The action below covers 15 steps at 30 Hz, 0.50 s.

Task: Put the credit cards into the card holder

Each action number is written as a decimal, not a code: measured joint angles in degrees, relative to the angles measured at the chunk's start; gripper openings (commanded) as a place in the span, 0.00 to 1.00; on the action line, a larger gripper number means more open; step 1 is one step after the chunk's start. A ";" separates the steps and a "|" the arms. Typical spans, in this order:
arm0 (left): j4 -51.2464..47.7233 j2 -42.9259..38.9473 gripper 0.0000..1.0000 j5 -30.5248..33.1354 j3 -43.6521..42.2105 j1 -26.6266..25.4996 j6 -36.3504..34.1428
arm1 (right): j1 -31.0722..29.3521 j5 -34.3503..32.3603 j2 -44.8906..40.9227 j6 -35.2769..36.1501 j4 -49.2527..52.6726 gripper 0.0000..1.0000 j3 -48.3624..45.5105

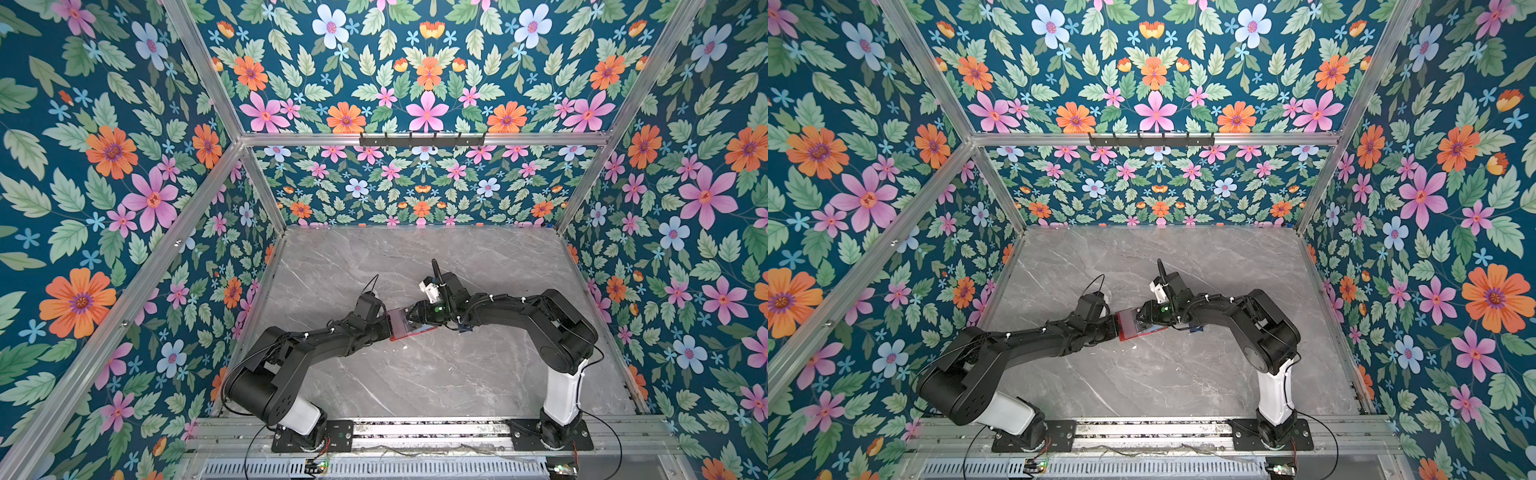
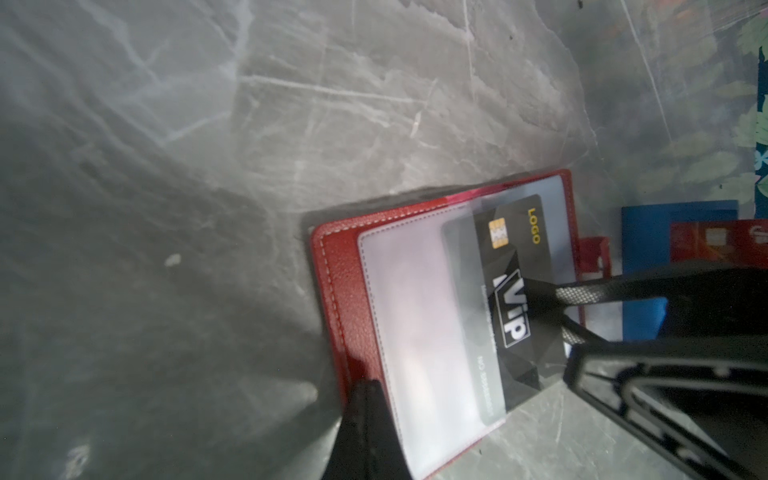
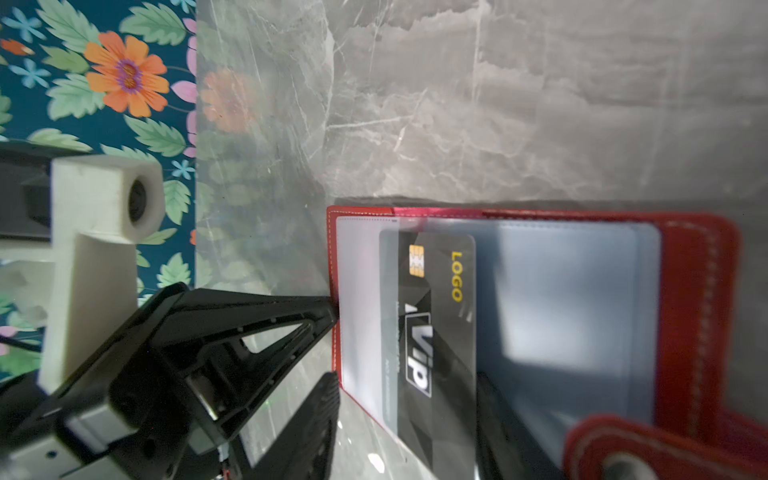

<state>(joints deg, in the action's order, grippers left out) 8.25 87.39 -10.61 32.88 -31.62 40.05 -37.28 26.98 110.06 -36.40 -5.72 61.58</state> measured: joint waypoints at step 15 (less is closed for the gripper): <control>-0.68 0.22 0.00 0.24 0.48 -0.20 -0.17 | -1.31 -13.35 -2.73 5.33 13.81 0.24 4.20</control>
<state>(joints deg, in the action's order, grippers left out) 7.57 87.61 -10.37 33.36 -31.81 39.88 -38.59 13.63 107.33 -31.07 8.10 65.78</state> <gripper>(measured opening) 0.048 0.325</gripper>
